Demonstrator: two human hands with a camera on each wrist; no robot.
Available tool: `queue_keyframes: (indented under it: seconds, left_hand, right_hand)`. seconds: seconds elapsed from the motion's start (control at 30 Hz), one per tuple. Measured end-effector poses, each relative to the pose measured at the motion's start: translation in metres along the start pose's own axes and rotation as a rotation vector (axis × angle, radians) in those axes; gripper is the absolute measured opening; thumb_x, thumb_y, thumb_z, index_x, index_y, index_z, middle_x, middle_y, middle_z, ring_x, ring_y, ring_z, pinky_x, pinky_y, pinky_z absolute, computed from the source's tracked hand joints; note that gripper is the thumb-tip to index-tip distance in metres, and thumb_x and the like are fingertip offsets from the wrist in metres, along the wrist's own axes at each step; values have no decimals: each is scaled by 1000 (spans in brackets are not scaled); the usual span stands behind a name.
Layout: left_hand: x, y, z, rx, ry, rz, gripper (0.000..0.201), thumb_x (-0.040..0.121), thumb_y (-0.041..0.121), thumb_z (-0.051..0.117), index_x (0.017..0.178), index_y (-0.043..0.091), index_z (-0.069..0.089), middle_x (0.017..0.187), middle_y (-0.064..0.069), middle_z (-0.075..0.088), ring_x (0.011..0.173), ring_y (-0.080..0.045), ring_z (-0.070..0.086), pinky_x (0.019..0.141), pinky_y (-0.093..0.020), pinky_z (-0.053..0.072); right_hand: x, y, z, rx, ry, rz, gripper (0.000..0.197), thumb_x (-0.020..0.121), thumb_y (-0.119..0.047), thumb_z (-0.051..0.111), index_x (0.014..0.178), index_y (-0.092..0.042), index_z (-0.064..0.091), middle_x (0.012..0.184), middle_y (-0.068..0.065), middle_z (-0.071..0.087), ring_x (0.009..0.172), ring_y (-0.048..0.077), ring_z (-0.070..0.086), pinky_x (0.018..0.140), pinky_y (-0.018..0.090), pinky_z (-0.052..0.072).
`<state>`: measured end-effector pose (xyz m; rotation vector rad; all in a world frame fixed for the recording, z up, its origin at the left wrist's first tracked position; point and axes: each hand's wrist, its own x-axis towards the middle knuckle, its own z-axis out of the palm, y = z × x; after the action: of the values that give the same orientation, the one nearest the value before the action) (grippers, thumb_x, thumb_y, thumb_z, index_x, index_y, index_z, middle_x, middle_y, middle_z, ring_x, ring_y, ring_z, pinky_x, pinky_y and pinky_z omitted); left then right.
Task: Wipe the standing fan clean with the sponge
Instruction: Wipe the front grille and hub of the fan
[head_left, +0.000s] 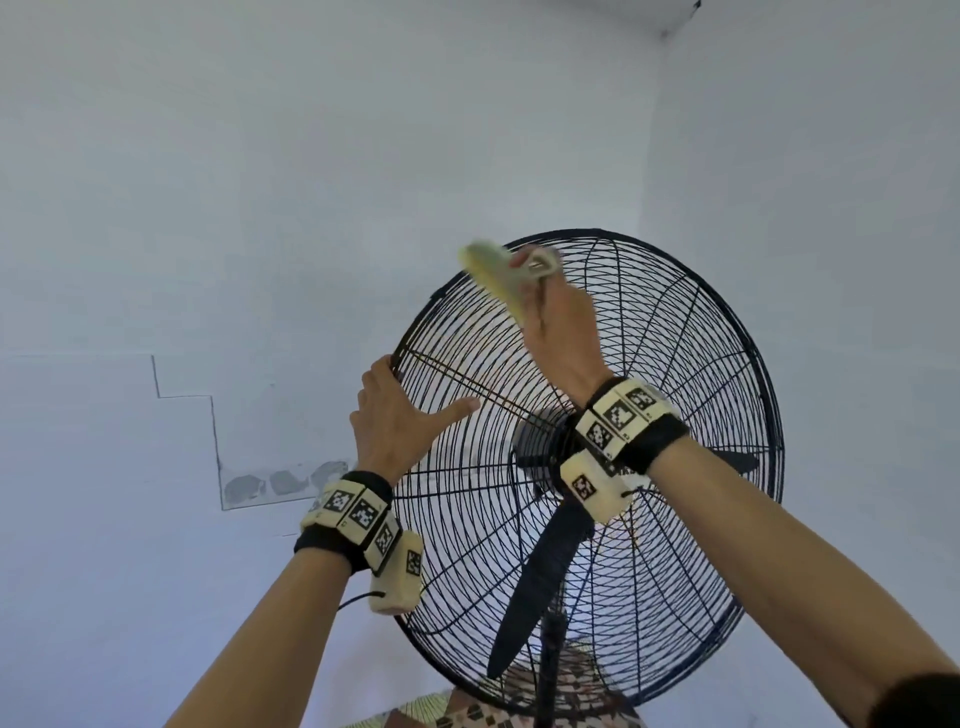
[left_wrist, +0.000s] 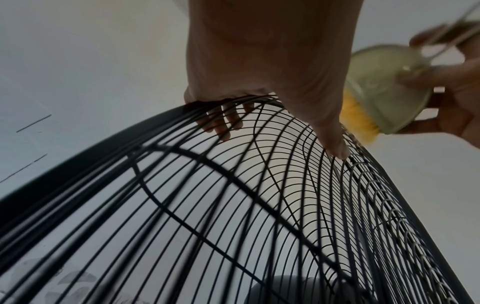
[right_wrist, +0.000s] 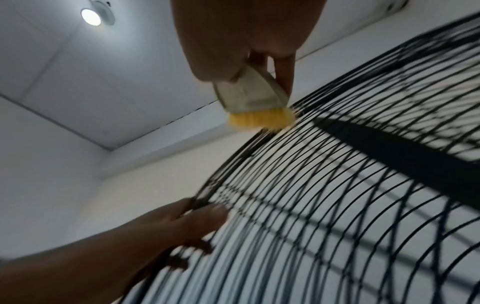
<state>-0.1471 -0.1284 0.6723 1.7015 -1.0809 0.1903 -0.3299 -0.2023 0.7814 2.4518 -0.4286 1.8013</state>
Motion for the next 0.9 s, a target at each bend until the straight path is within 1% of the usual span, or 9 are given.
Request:
queue_keyframes:
  seconds: [0.1,0.23,0.3,0.43,0.5,0.6,0.7,0.8,0.9]
  left_hand:
    - [-1,1,1,15,-4,-2,136,54,96,68,152,11,28,148,-9,43,134,-31,46,110,-60,41]
    - [0,3,1,17,-1,-5,134,54,95,68,151,11,29,148,-9,43,134,-32,47,109,-61,41]
    - [1,1,1,8,-7,-4,135,52,97,66,150,12,30,147,-9,44,133,-32,48,108,-61,42]
    - [-1,-1,0,0,-9,-10,139,52,100,65,152,12,28,150,-9,43,135,-31,47,110,-62,41]
    - [-1,0,0,4,-8,-10,139,52,100,65,153,12,27,151,-10,42,136,-31,46,110,-63,41]
    - [-1,4,3,15,5,-5,136,54,96,69,152,10,28,149,-11,43,134,-33,47,109,-62,41]
    - [-1,8,2,23,8,-1,132,56,92,73,150,10,30,147,-11,44,132,-33,47,108,-61,41]
    - [-2,6,1,6,-1,-2,134,53,95,70,150,12,29,147,-9,44,132,-31,48,109,-62,41]
    - [-3,2,0,-12,3,-7,137,51,98,68,152,14,28,148,-8,43,133,-30,47,109,-63,41]
  right_hand:
    - [3,8,-3,13,105,80,20,108,-14,42,125,-9,51,89,-1,61,52,-2,51,41,11,37]
    - [-33,-17,14,113,-242,-51,19,108,-11,44,125,-13,51,96,-1,63,49,-7,48,42,8,39]
    - [-36,-23,12,147,-271,-66,18,107,-9,46,124,-12,53,93,-6,61,49,-6,53,43,8,39]
    - [-5,5,-8,135,69,88,17,110,-15,44,125,-11,51,86,-7,61,50,-4,57,37,10,35]
    - [-2,21,-13,86,147,130,19,110,-18,44,127,-11,50,88,2,68,52,0,60,37,13,39]
    - [-31,11,-6,160,-117,67,20,109,-17,44,128,-14,49,102,11,70,59,-2,62,41,13,45]
    - [-48,-2,0,243,-274,14,18,107,-11,46,122,-20,50,115,12,69,73,11,70,46,20,54]
    - [-23,13,-15,252,-69,36,14,109,-27,42,123,-25,47,97,7,71,58,7,67,39,24,51]
    - [-9,34,-30,220,195,124,9,109,-20,47,116,-26,47,74,-6,60,48,1,57,38,17,36]
